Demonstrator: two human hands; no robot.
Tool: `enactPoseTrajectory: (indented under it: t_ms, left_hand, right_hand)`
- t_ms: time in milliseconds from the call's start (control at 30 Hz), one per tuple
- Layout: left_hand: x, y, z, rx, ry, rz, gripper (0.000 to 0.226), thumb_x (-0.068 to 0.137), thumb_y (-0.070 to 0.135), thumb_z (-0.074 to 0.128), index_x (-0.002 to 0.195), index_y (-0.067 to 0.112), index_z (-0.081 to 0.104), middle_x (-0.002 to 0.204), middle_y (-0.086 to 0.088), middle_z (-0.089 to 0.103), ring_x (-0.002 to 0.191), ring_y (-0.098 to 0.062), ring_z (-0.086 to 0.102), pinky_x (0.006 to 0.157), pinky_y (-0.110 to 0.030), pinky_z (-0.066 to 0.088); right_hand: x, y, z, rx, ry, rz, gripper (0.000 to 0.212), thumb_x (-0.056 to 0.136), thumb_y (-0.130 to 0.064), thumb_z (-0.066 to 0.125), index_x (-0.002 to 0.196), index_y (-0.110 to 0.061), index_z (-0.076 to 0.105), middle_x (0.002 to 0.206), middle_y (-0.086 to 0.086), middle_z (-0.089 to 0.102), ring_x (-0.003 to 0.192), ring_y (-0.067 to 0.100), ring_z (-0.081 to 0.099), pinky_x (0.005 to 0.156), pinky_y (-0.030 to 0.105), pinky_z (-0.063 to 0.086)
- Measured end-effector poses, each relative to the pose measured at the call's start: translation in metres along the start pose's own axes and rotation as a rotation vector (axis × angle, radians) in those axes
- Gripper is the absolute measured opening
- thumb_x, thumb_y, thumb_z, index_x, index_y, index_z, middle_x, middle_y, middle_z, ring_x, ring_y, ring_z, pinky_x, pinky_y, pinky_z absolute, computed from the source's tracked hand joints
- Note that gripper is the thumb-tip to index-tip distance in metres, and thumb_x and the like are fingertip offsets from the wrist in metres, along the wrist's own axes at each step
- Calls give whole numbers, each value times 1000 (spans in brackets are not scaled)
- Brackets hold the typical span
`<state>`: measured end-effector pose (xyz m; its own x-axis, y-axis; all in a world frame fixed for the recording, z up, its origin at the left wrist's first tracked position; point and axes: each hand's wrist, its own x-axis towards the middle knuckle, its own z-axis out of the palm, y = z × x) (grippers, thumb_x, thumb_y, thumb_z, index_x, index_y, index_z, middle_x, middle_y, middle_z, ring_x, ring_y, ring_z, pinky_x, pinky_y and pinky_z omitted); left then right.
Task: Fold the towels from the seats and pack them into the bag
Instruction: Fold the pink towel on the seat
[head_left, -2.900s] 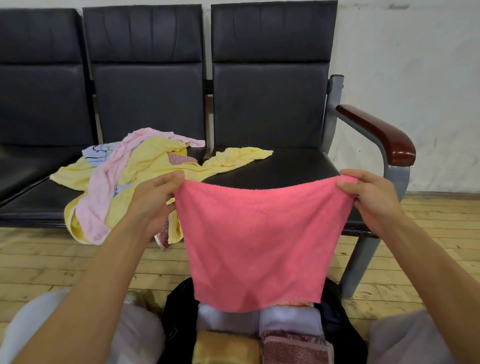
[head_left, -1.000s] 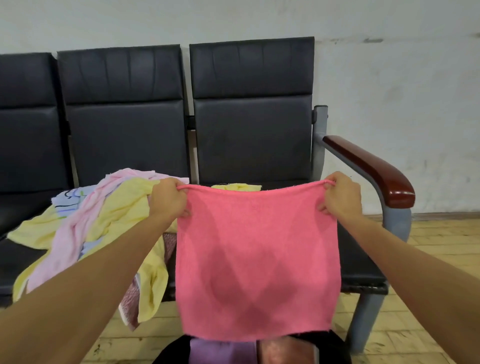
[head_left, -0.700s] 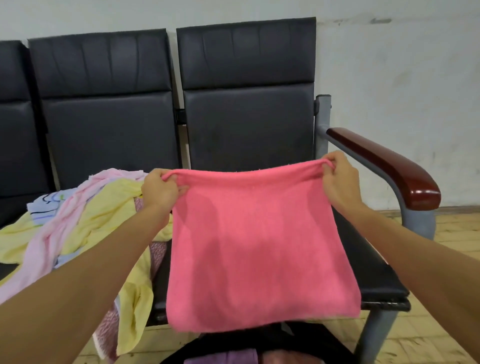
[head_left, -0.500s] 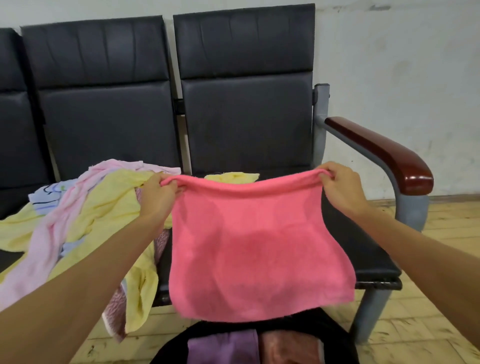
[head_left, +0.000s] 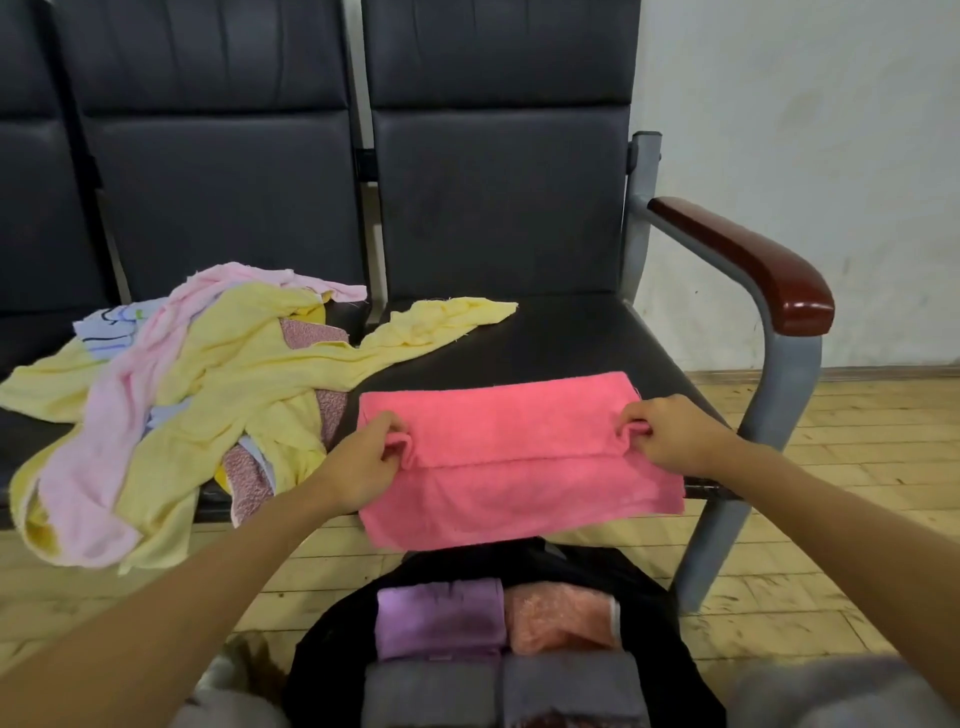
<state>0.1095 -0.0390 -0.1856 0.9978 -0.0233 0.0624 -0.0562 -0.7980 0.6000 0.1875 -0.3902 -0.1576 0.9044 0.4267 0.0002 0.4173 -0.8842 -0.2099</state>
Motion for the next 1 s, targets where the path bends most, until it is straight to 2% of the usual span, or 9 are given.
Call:
enactPoseTrajectory:
  t_ms: [200, 300, 400, 500, 667, 800, 867, 933, 1000]
  left_hand:
    - [41, -18, 9, 36, 81, 22, 15, 96, 1, 45, 92, 12, 54, 99, 1, 56, 95, -23, 55, 80, -31, 40]
    - [62, -23, 9, 45, 148, 22, 15, 97, 5, 48, 96, 2, 62, 106, 0, 60, 100, -19, 54, 80, -27, 34]
    - [70, -17, 4, -26, 245, -9, 24, 100, 14, 46, 90, 7, 66, 100, 0, 64, 95, -20, 57, 78, -27, 34]
    - [61, -3, -7, -154, 376, 0, 22, 101, 18, 47, 106, 13, 68, 101, 2, 65, 93, -15, 57, 73, -20, 38]
    - [27, 18, -27, -273, 432, 22, 20, 100, 16, 48, 99, 21, 68, 90, 8, 66, 86, -8, 58, 74, -23, 42]
    - [-1, 16, -28, -233, 368, 4, 20, 98, 16, 50, 93, 16, 69, 89, -1, 68, 85, -15, 60, 74, -26, 43]
    - [-10, 4, -24, -169, 278, -47, 22, 99, 17, 50, 95, 10, 70, 94, -8, 69, 92, -24, 60, 77, -28, 42]
    - [-17, -6, -21, -83, 120, -58, 23, 99, 20, 50, 98, 13, 73, 101, -3, 69, 97, -22, 60, 78, -20, 41]
    - [-18, -10, -21, -68, 40, -29, 25, 99, 22, 50, 97, 17, 75, 107, 1, 69, 102, -17, 60, 88, -24, 44]
  right_hand:
    - [36, 5, 21, 122, 176, 102, 24, 95, -3, 49, 100, -13, 71, 96, 3, 67, 72, 10, 55, 72, 23, 42]
    - [53, 9, 27, 160, 253, 113, 23, 97, -7, 48, 89, -9, 70, 88, 4, 68, 70, 16, 57, 59, 18, 38]
    - [55, 12, 25, 259, 360, 113, 22, 98, -9, 50, 83, -7, 67, 77, -1, 65, 66, 11, 55, 56, 11, 32]
    - [45, 10, 14, 319, 511, 103, 17, 97, -9, 54, 95, -9, 70, 79, -6, 64, 67, 6, 52, 63, 14, 37]
    - [16, 3, -7, 355, 640, 86, 20, 98, -7, 52, 102, -8, 71, 83, -3, 61, 67, -1, 49, 59, 5, 37]
    - [-10, 1, -14, 333, 595, 63, 20, 93, -3, 52, 91, -4, 72, 75, 1, 63, 63, 6, 52, 55, 10, 35]
    - [-16, 5, -12, 323, 510, 67, 23, 92, -5, 51, 80, 1, 69, 70, 8, 65, 63, 18, 56, 56, 23, 41]
    - [-16, 9, -7, 300, 364, 90, 31, 90, -14, 49, 73, 3, 68, 69, 18, 65, 62, 31, 56, 61, 38, 48]
    - [-13, 10, -2, 242, 240, 127, 39, 86, -26, 46, 73, 3, 69, 72, 21, 66, 65, 34, 59, 66, 43, 52]
